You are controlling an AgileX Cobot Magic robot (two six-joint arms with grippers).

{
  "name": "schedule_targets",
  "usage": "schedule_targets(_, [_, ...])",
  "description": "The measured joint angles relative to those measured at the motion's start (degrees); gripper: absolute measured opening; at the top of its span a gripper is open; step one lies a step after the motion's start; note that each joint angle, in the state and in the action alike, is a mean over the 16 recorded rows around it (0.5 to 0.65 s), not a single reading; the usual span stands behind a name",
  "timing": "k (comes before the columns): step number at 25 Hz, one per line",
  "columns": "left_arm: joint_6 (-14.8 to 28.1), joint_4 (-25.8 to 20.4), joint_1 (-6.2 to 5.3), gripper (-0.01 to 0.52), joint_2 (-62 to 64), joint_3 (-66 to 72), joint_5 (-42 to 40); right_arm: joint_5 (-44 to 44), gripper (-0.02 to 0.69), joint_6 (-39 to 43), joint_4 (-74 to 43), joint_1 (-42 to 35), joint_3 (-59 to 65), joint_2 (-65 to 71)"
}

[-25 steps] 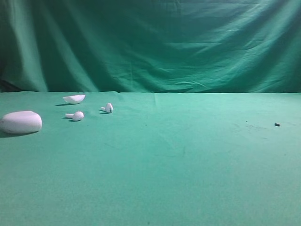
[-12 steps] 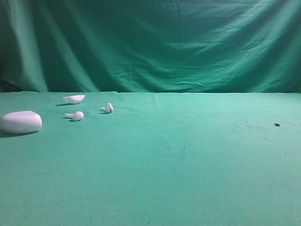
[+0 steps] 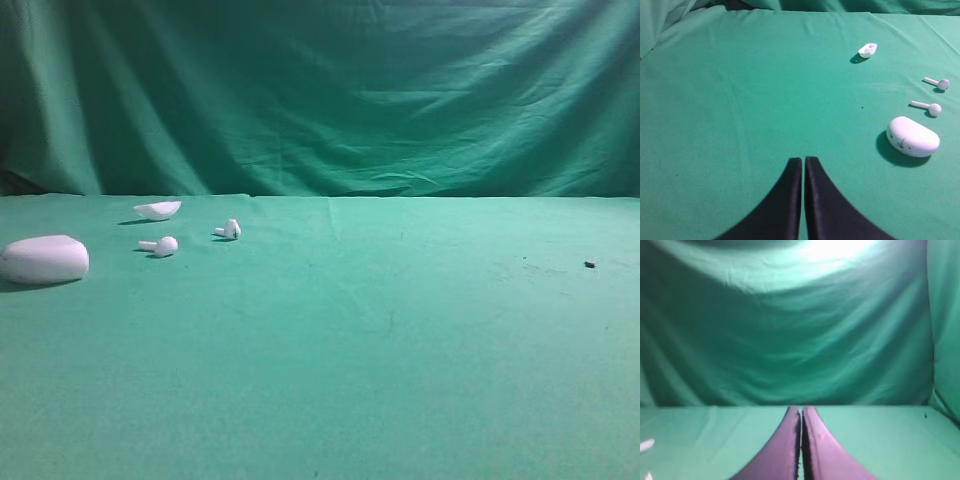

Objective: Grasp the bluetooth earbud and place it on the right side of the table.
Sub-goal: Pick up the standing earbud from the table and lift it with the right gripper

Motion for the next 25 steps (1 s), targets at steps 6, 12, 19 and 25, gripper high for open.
schedule_targets(6, [0.0,0.0,0.0,0.0,0.0,0.0,0.0,9.06,0.0,-0.78,1.98,0.0,-11.31,14.89])
schedule_targets(12, [0.0,0.0,0.0,0.0,0.0,0.0,0.0,21.32,0.0,-4.9,4.95,1.36,-25.01,35.98])
schedule_targets(19, [0.0,0.0,0.0,0.0,0.0,0.0,0.0,31.83,0.0,-10.66,6.73,7.72,-42.31,60.46])
schedule_targets(25, [0.0,0.0,0.0,0.0,0.0,0.0,0.0,40.49,0.0,-13.37,4.67,16.85,-60.35,79.77])
